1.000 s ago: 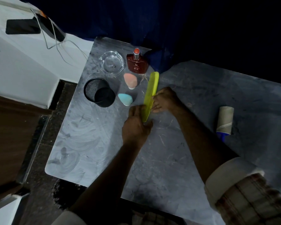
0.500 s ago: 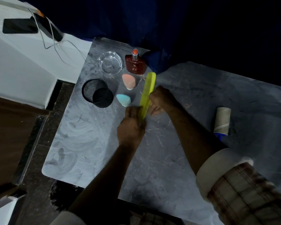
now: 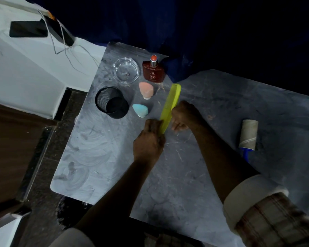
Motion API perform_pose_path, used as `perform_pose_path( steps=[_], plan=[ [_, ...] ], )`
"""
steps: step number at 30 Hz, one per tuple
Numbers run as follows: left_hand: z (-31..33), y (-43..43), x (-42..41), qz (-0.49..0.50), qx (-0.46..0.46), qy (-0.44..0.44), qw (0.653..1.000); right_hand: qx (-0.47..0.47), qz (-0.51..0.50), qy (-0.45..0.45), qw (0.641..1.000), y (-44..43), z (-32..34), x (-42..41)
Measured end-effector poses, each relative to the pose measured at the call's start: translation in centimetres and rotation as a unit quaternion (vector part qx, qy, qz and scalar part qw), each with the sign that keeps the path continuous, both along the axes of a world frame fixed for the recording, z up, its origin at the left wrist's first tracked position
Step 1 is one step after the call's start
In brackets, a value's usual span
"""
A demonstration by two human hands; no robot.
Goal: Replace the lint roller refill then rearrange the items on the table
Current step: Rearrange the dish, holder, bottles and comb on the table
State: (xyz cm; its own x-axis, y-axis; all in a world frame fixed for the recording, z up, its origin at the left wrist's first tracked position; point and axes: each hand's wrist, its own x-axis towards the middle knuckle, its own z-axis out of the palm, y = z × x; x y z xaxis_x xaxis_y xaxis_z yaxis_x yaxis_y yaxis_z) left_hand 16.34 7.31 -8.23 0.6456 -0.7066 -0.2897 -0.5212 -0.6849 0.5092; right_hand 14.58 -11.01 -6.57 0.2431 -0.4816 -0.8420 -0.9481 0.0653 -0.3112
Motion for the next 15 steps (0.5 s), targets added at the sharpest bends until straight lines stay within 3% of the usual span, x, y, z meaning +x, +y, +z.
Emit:
perform_pose_path(
  steps=[10, 15],
  plan=[
    [-0.1, -0.51, 0.03, 0.0, -0.007, 0.003, 1.0, -0.102, 0.05, -0.016, 0.993, -0.14, 0.62, 0.23],
    [-0.25, -0.58, 0.11, -0.003, -0.009, 0.001, 1.0, -0.106, 0.049, -0.028, 0.993, -0.21, 0.66, 0.27]
  ],
)
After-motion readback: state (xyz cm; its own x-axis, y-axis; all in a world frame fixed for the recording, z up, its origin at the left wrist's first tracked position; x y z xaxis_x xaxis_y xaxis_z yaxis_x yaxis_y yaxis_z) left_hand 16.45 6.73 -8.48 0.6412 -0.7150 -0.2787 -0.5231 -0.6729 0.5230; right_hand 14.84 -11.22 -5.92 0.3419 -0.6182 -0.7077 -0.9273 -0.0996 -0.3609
